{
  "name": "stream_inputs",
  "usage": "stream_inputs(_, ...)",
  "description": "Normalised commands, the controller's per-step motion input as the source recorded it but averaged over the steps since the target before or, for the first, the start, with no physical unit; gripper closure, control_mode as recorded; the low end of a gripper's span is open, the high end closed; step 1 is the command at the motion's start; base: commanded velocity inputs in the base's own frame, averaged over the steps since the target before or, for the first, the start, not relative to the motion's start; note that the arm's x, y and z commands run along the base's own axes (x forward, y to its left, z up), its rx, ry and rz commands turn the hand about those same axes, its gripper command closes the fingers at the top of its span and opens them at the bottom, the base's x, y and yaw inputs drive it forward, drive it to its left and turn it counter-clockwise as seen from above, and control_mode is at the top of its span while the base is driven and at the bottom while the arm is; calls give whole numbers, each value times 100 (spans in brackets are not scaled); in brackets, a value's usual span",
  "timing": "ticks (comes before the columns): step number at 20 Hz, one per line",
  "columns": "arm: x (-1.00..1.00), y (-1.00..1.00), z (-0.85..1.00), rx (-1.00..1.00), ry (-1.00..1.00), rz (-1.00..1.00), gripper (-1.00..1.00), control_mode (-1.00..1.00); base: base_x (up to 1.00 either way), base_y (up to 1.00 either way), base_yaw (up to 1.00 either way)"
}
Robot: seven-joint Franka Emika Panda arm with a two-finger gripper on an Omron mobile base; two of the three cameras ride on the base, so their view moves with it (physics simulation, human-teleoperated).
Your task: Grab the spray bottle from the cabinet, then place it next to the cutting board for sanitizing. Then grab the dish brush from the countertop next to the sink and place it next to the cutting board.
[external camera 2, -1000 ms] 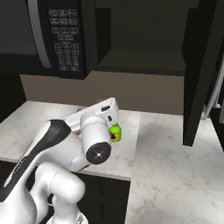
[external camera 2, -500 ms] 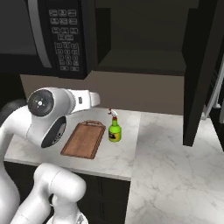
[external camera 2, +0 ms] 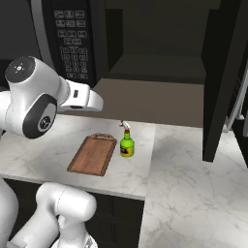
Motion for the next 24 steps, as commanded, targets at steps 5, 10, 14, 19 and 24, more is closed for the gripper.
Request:
stream_inputs(5,-7,11,-1,0,13,-4,-100,-100,0,0,0)
stream_inputs(10,-1,3,-9,9,0,0,-100,-100,0,0,0)
stream_inputs(14,-3,15,-16,10,-1,4,-100,-100,0,0,0)
stream_inputs(19,-12,12,-21,7,-10,7,-100,-100,0,0,0)
stream_inputs(24,-19,15,-10,5,-13,5,-100,-100,0,0,0)
